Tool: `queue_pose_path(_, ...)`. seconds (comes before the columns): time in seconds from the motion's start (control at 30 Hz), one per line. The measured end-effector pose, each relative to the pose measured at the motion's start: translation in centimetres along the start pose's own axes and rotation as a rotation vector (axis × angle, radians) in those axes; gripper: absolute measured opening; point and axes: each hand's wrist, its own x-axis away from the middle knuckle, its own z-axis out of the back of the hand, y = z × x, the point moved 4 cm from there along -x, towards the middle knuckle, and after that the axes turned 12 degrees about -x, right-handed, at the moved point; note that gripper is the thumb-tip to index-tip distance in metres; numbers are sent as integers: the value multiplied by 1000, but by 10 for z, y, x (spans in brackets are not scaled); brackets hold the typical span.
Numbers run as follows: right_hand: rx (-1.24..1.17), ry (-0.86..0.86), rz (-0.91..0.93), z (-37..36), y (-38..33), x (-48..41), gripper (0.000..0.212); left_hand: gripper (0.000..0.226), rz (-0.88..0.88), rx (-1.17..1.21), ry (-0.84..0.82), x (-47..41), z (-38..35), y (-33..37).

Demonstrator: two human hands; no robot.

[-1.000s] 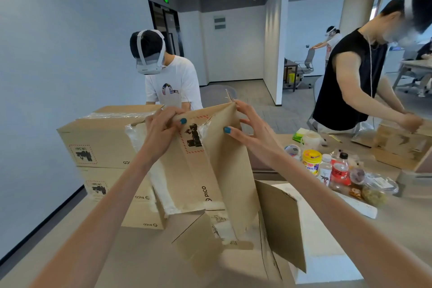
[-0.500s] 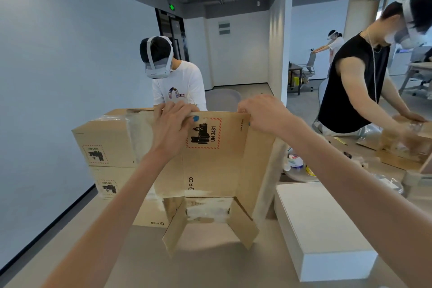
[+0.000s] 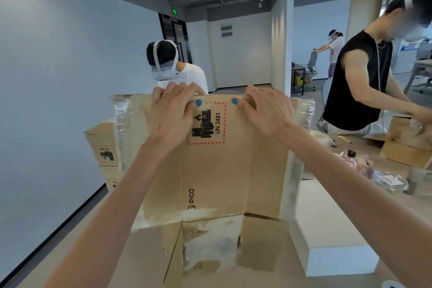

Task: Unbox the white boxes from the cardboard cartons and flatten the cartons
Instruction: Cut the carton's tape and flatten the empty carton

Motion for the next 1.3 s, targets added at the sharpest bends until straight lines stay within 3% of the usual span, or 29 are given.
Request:
queue_pose_path(0.17,-60,-67,-77,-10,7,4,40,19,60,150,-90,9,-15,-9)
queue_pose_path(0.3,-112,-225,-185,-45,20,18,45,20,138,260,-280,31,-55,-17)
queue_pose_path(0.6,-1,-569,-363,-166,76,75,42,57,216,449,-628,106,-194,-32)
queue_pose_path(0.87,44,-735,-529,-276,135,107,39,29,294,502,-855,158,-322,-43)
queue_pose_path(1.13,8,-759,-742,-363,193,127,43,25,312,578,-942,193,-437,-50)
queue_pose_path(1.3,71,-739,-672,-401,213,130,45,15,252,546,-950,208,-492,-52)
